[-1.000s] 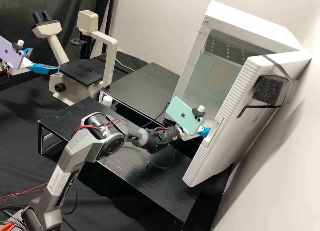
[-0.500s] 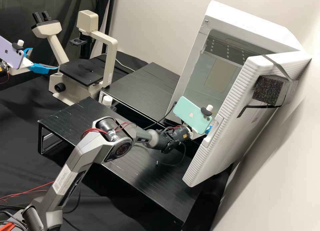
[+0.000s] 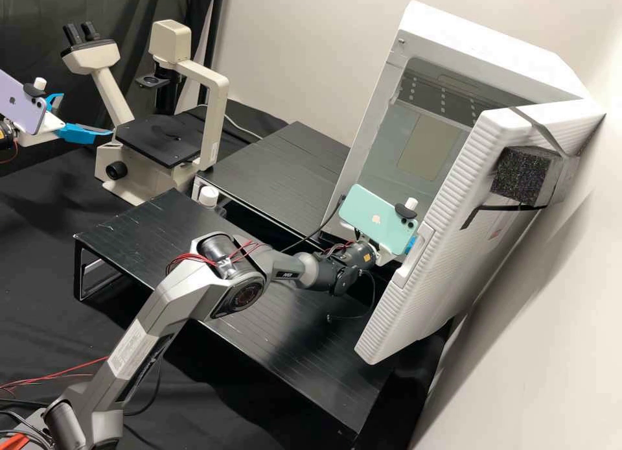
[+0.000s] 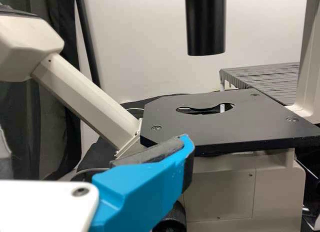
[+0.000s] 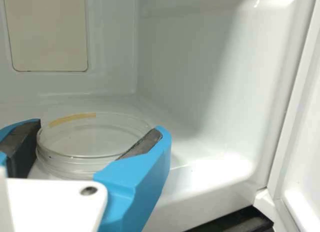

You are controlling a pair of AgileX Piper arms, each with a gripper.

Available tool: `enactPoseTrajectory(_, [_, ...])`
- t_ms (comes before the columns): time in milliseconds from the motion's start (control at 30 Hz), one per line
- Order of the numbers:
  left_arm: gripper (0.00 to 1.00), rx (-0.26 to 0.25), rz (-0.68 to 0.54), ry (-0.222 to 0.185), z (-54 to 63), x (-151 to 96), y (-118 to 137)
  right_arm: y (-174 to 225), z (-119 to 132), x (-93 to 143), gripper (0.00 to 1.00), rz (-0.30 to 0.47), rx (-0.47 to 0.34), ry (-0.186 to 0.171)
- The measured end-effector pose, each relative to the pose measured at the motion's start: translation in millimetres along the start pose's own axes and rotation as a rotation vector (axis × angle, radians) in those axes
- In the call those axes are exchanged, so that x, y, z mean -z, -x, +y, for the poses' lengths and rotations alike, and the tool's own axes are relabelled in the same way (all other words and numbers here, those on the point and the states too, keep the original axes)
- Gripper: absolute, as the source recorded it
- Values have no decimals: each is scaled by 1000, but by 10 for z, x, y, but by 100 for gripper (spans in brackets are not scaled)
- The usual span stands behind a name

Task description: Return the petri dish to the incubator.

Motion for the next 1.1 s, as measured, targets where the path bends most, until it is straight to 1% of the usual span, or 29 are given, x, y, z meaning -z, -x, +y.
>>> enactPoseTrajectory(167, [100,0,0,0,0,0,0,-38,-40,28,0,-3,13,-12])
enactPoseTrajectory(233, [100,0,0,0,0,0,0,-65,-72,21,0,-2,17,-12])
enactPoseTrajectory(300, [100,0,0,0,0,0,0,-134,-103,18,0,1,27,-2])
enactPoseTrajectory(400, [100,0,0,0,0,0,0,-236,-140,16,0,15,22,-17])
enactPoseTrajectory(533, [100,0,0,0,0,0,0,-343,-138,18,0,25,23,-9])
enactPoseTrajectory(633, [100,0,0,0,0,0,0,-395,-153,-4,0,23,24,-26])
enactPoseTrajectory(733, [100,0,0,0,0,0,0,-416,-149,-1,0,24,25,-28])
enactPoseTrajectory(767, [100,0,0,0,0,0,0,-416,-150,-2,100,24,26,-28])
enactPoseTrajectory(1100, [100,0,0,0,0,0,0,-416,-158,-4,100,21,35,-35])
